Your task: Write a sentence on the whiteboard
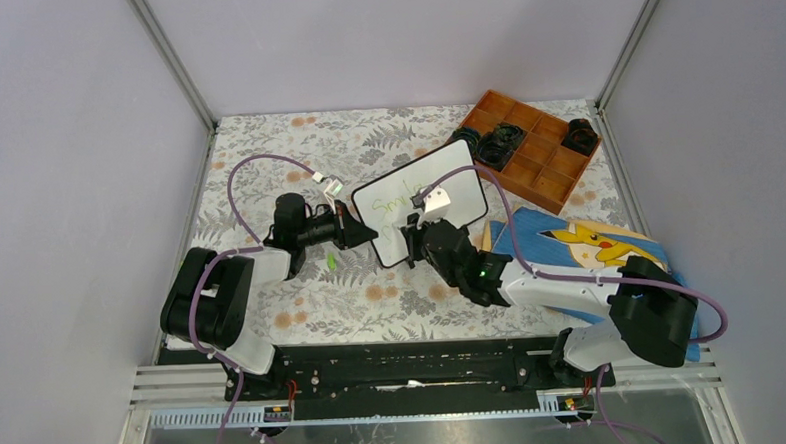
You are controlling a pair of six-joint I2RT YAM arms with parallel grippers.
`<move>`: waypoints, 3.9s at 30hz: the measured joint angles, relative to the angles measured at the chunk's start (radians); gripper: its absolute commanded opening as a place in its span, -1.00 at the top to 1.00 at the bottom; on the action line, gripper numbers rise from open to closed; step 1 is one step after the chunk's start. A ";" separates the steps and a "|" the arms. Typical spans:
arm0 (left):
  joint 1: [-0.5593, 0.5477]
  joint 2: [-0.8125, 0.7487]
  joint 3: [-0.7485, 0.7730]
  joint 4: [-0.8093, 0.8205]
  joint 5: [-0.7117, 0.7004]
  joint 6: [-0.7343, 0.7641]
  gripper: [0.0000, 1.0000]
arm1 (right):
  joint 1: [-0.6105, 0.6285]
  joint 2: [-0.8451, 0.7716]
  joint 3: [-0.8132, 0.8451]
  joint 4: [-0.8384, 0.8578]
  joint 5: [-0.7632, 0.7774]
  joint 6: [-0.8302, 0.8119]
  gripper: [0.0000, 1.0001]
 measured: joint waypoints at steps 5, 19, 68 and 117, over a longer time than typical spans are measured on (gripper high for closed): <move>0.000 0.000 0.000 -0.001 0.000 0.000 1.00 | 0.000 -0.011 -0.035 -0.001 -0.026 0.019 1.00; 0.000 0.000 0.000 -0.002 0.000 0.000 1.00 | 0.000 -0.045 -0.082 -0.043 -0.021 0.046 1.00; -0.008 0.000 0.011 -0.021 -0.011 0.012 1.00 | -0.032 -0.023 -0.027 -0.038 -0.021 0.061 1.00; -0.013 0.000 0.015 -0.027 -0.015 0.015 1.00 | -0.071 -0.050 -0.058 -0.032 -0.100 0.069 1.00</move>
